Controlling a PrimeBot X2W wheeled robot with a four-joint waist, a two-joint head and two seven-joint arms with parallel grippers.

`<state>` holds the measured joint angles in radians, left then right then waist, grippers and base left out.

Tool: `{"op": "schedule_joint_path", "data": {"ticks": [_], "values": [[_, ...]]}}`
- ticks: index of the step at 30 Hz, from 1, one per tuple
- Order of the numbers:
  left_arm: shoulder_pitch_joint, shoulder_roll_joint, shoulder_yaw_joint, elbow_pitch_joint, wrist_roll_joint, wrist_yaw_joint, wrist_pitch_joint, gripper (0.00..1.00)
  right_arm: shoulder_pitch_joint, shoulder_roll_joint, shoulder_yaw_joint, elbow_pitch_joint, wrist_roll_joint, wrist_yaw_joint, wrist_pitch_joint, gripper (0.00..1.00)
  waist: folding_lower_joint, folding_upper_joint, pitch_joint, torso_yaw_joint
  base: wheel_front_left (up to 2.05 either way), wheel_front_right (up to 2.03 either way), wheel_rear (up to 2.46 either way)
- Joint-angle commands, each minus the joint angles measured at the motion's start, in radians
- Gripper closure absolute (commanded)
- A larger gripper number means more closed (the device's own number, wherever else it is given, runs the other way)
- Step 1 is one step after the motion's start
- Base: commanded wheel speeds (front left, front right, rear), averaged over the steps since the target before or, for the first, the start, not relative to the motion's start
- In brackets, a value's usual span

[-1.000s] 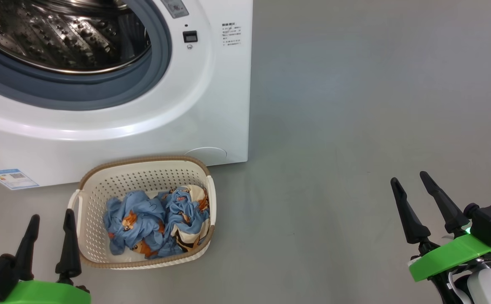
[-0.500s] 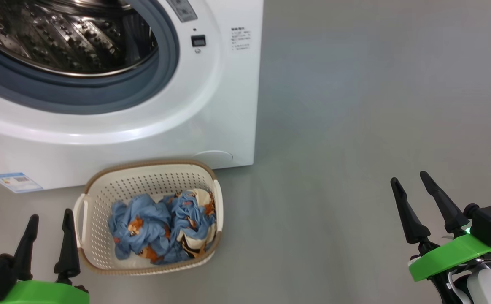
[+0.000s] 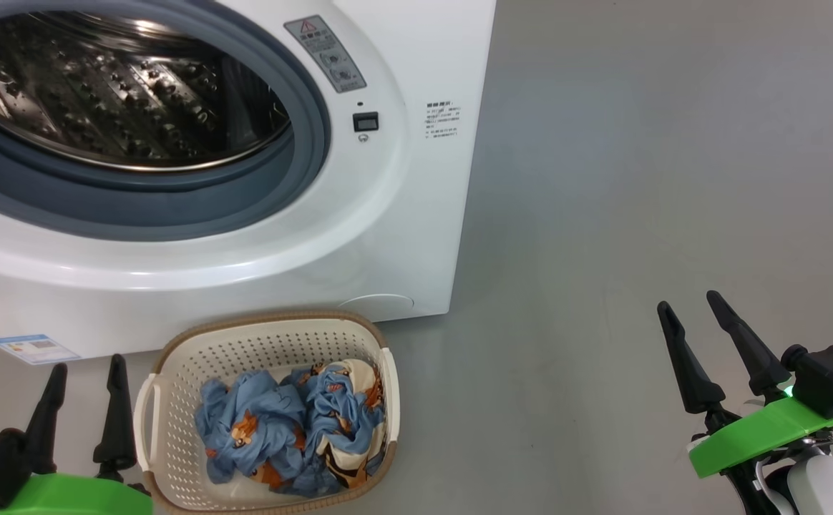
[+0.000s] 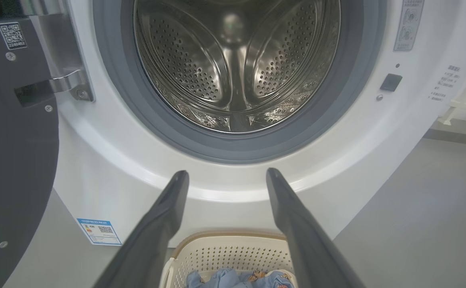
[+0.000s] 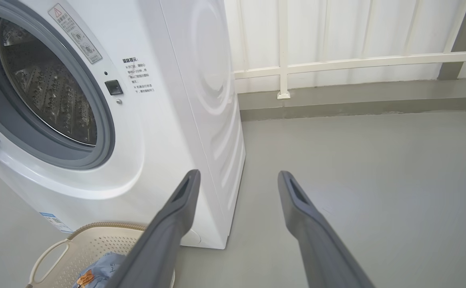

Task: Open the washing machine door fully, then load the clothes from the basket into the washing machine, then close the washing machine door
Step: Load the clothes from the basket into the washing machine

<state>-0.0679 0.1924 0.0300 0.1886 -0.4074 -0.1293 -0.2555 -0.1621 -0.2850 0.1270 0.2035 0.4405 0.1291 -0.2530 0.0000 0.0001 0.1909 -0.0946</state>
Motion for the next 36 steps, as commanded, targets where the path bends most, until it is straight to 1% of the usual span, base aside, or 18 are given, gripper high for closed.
{"op": "schedule_joint_path", "data": {"ticks": [1, 10, 15, 18, 23, 31, 36], "values": [[-0.034, 0.019, 0.031, -0.014, 0.008, -0.001, -0.006, 0.0, 0.002, -0.01, 0.021, -0.024, -0.004, 0.002, -0.009, 0.0, 0.0, -0.0001, 0.0, 0.0, 0.21, -0.21, 0.0], [-0.036, 0.01, 0.02, 0.009, -0.001, -0.001, -0.006, 0.0, -0.004, -0.001, 0.018, -0.029, -0.009, 0.002, -0.009, 0.0, 0.0, -0.0001, 0.011, 0.0, 0.01, -0.01, 0.0], [-0.036, 0.004, 0.01, 0.046, -0.012, -0.001, -0.006, 0.0, -0.007, 0.003, 0.017, -0.033, -0.013, 0.002, -0.009, 0.0, 0.0, -0.0001, 0.019, -0.002, 0.0, 0.0, 0.0], [-0.043, -0.003, 0.007, 0.084, -0.02, -0.001, -0.006, 0.0, -0.01, 0.006, 0.018, -0.037, -0.016, 0.002, -0.009, 0.0, 0.0, -0.0001, 0.031, -0.003, 0.0, 0.0, 0.0], [-0.07, 0.005, -0.029, 0.155, -0.026, -0.001, -0.006, 0.0, -0.025, 0.018, 0.018, -0.048, -0.027, 0.002, -0.009, 0.0, 0.0, -0.0001, 0.068, -0.005, 0.0, 0.0, 0.0], [-0.156, 0.018, -0.093, 0.29, -0.029, -0.001, -0.006, 0.0, -0.061, 0.044, 0.01, -0.074, -0.047, 0.002, -0.009, 0.0, 0.0, -0.0001, 0.15, -0.01, 0.0, 0.0, 0.0], [-0.228, 0.034, -0.141, 0.399, -0.034, -0.001, -0.006, 0.0, -0.091, 0.06, 0.007, -0.09, -0.063, 0.002, -0.009, 0.0, 0.0, -0.0001, 0.209, -0.015, 0.0, 0.0, 0.0]]}}
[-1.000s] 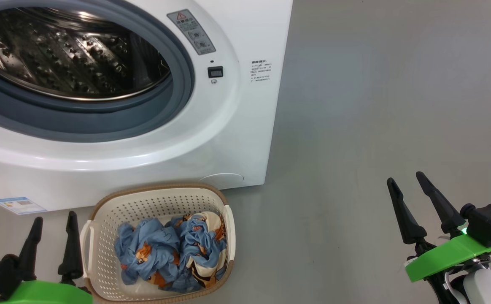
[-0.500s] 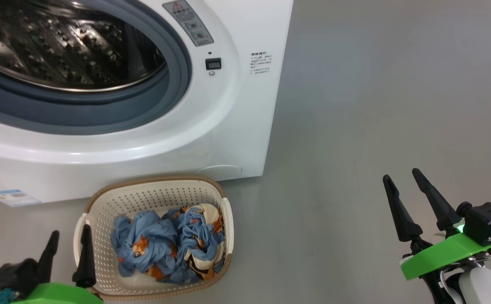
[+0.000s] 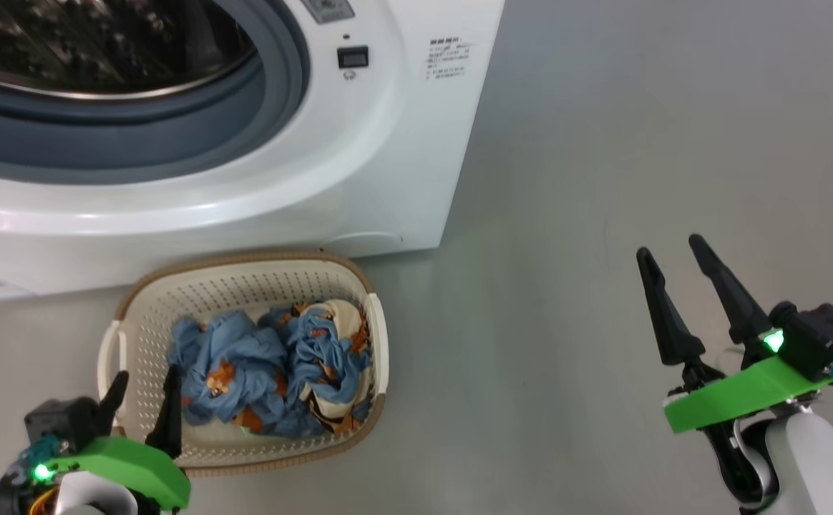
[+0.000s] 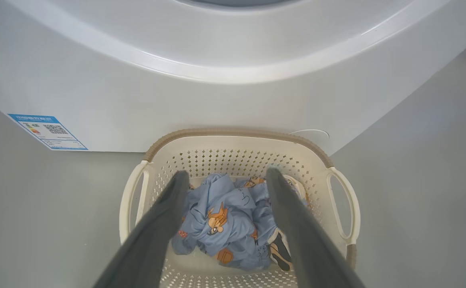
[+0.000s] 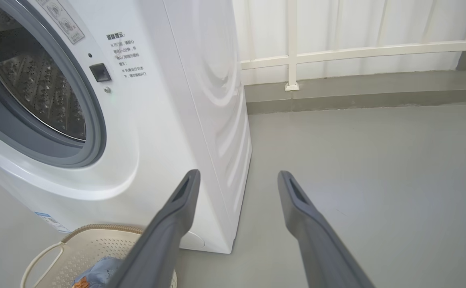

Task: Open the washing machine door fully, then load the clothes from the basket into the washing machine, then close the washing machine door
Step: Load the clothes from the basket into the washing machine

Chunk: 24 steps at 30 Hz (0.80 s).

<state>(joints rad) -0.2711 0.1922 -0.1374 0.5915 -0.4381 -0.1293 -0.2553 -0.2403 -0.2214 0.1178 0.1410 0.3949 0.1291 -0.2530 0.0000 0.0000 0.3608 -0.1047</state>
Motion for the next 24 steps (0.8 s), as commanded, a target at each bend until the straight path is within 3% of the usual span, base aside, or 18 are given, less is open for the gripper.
{"op": "schedule_joint_path", "data": {"ticks": [1, 24], "values": [[-0.04, 0.038, 0.018, 0.017, -0.005, -0.001, -0.006, 0.0, -0.02, -0.001, 0.016, -0.03, -0.021, 0.002, -0.009, 0.0, 0.0, 0.0, 0.05, -0.007, 0.0, 0.0, 0.0], [-0.388, 0.13, -0.274, 0.431, -0.089, -0.001, -0.006, 0.0, -0.154, 0.054, 0.051, -0.057, -0.037, 0.002, -0.009, 0.0, 0.0, 0.0, 0.303, -0.072, 0.0, 0.0, 0.0]]}}
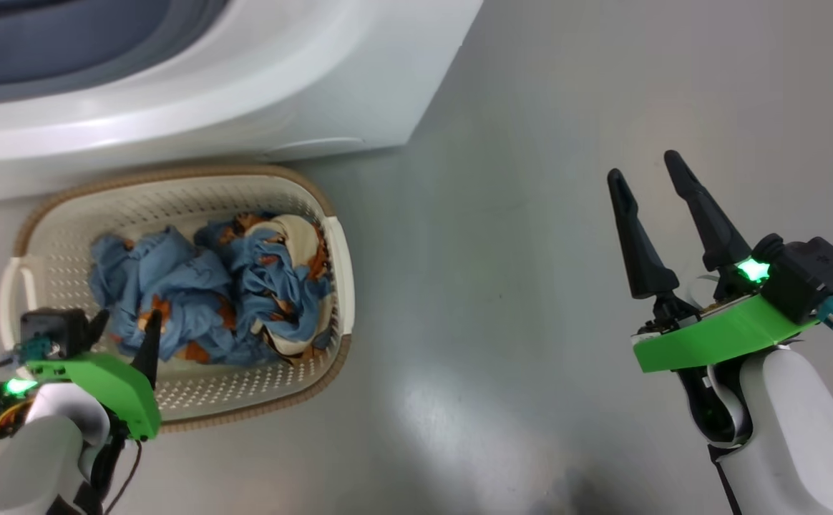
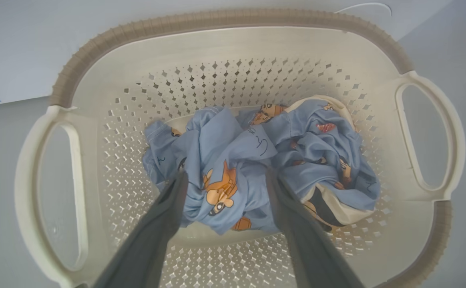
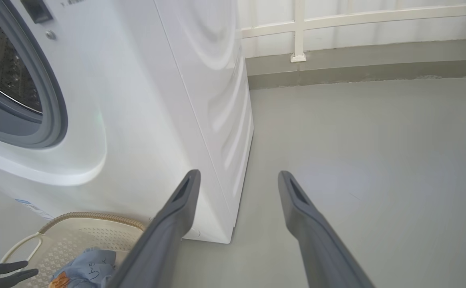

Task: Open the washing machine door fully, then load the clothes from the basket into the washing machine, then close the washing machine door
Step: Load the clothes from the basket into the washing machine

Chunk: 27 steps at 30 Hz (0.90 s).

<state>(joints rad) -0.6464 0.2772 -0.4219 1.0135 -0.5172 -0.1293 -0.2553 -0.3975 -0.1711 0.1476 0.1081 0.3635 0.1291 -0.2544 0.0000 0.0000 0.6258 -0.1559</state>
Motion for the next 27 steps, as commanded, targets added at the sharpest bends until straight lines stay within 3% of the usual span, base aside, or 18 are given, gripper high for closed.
{"op": "schedule_joint_path", "data": {"ticks": [1, 11, 27], "values": [[-0.029, 0.048, -0.008, 0.026, -0.015, -0.001, -0.006, 0.0, -0.001, 0.006, 0.024, -0.025, -0.006, 0.002, -0.007, 0.0, 0.0, 0.0, 0.047, -0.024, 0.0, 0.0, 0.0], [-0.171, 0.095, -0.141, 0.13, -0.073, -0.001, 0.038, 0.0, -0.046, 0.024, 0.047, -0.039, -0.006, 0.002, -0.007, 0.0, 0.0, 0.0, 0.136, -0.055, 0.0, 0.0, 0.0], [-0.3, 0.148, -0.231, 0.225, -0.143, -0.001, 0.138, 0.0, -0.09, 0.047, 0.083, -0.059, -0.009, 0.002, -0.007, 0.0, 0.0, 0.0, 0.226, -0.101, 0.0, 0.0, 0.0]]}}
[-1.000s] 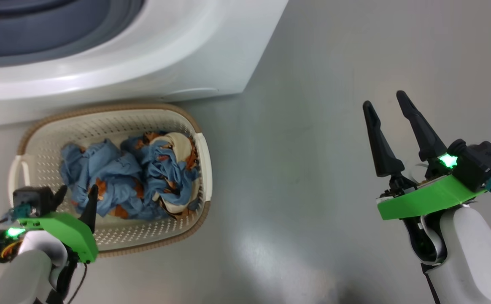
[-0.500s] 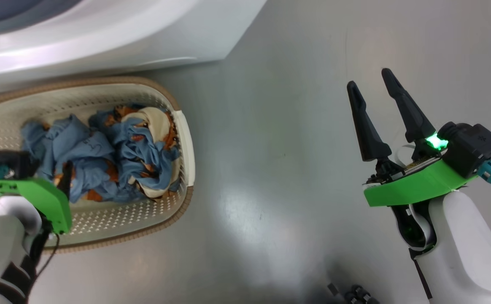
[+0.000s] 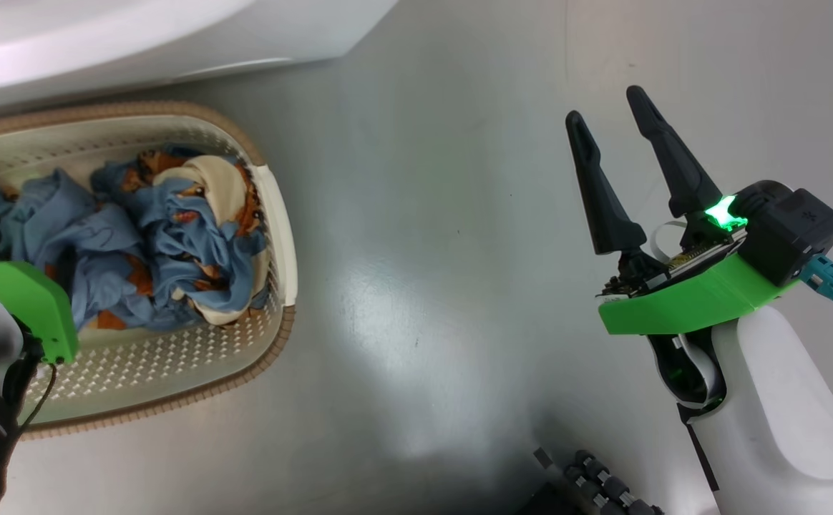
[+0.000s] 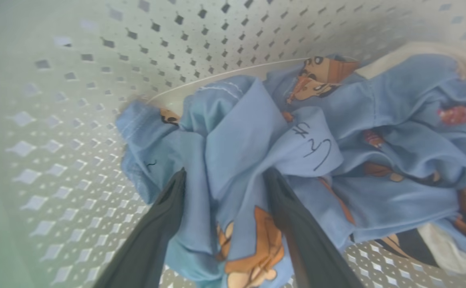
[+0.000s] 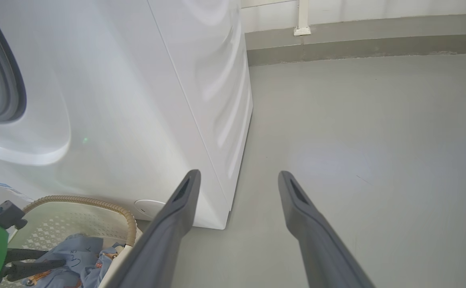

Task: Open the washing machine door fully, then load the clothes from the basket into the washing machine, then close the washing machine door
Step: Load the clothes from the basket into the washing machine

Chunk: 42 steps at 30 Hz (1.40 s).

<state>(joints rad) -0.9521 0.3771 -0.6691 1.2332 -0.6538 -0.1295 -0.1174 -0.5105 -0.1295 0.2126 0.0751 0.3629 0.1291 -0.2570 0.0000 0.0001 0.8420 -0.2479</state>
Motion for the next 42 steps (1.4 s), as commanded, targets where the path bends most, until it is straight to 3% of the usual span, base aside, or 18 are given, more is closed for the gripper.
{"op": "schedule_joint_path", "data": {"ticks": [1, 10, 11, 12, 13, 14, 15, 25, 36, 42], "values": [[0.002, 0.047, 0.016, 0.008, -0.016, -0.001, 0.01, 0.0, 0.022, 0.007, 0.019, -0.027, -0.008, 0.002, -0.005, 0.0, 0.0, -0.0001, 0.014, -0.011, 0.0, 0.0, 0.0], [-0.009, 0.054, -0.01, -0.008, -0.088, -0.001, 0.066, 0.0, 0.014, 0.016, 0.026, -0.026, -0.012, 0.002, -0.005, 0.0, 0.0, -0.0001, 0.025, -0.014, 0.0, 0.0, 0.0], [-0.009, 0.055, -0.016, -0.012, -0.093, -0.001, 0.064, 0.04, 0.012, 0.016, 0.026, -0.025, -0.012, 0.002, -0.005, 0.0, 0.0, -0.0001, 0.024, -0.014, 0.0, 0.0, 0.0], [-0.009, 0.054, -0.021, -0.017, -0.099, -0.001, 0.062, 0.53, 0.01, 0.017, 0.026, -0.024, -0.012, 0.002, -0.005, 0.0, 0.0, -0.0001, 0.022, -0.013, 0.0, 0.0, 0.0], [-0.009, 0.054, -0.027, -0.02, -0.105, -0.001, 0.061, 0.63, 0.009, 0.018, 0.027, -0.024, -0.012, 0.002, -0.005, 0.0, 0.0, -0.0001, 0.02, -0.012, 0.0, 0.0, 0.0], [-0.008, 0.053, -0.033, -0.023, -0.11, -0.001, 0.06, 0.95, 0.008, 0.019, 0.027, -0.023, -0.013, 0.002, -0.005, 0.0, 0.0, -0.0001, 0.017, -0.011, 0.0, 0.0, 0.0], [-0.006, 0.049, -0.038, -0.025, -0.115, -0.001, 0.056, 1.0, 0.008, 0.019, 0.027, -0.022, -0.013, 0.002, -0.005, 0.0, 0.0, -0.0001, 0.012, -0.008, 0.0, 0.0, 0.0], [0.029, 0.018, -0.065, -0.041, -0.192, -0.001, -0.02, 1.0, 0.02, 0.006, 0.016, -0.007, -0.012, 0.002, -0.005, 0.0, 0.0, -0.0001, -0.064, 0.024, 0.0, 0.0, 0.0], [0.12, -0.013, -0.085, -0.076, -0.261, -0.001, -0.133, 1.0, 0.078, -0.017, -0.002, 0.023, -0.005, 0.002, -0.005, 0.0, 0.0, -0.0001, -0.221, 0.073, 0.0, 0.0, 0.0], [0.17, -0.002, -0.024, -0.15, -0.258, -0.001, -0.144, 1.0, 0.124, -0.036, -0.014, 0.039, 0.001, 0.002, -0.005, 0.0, 0.0, -0.0001, -0.313, 0.1, 0.0, 0.0, 0.0]]}}
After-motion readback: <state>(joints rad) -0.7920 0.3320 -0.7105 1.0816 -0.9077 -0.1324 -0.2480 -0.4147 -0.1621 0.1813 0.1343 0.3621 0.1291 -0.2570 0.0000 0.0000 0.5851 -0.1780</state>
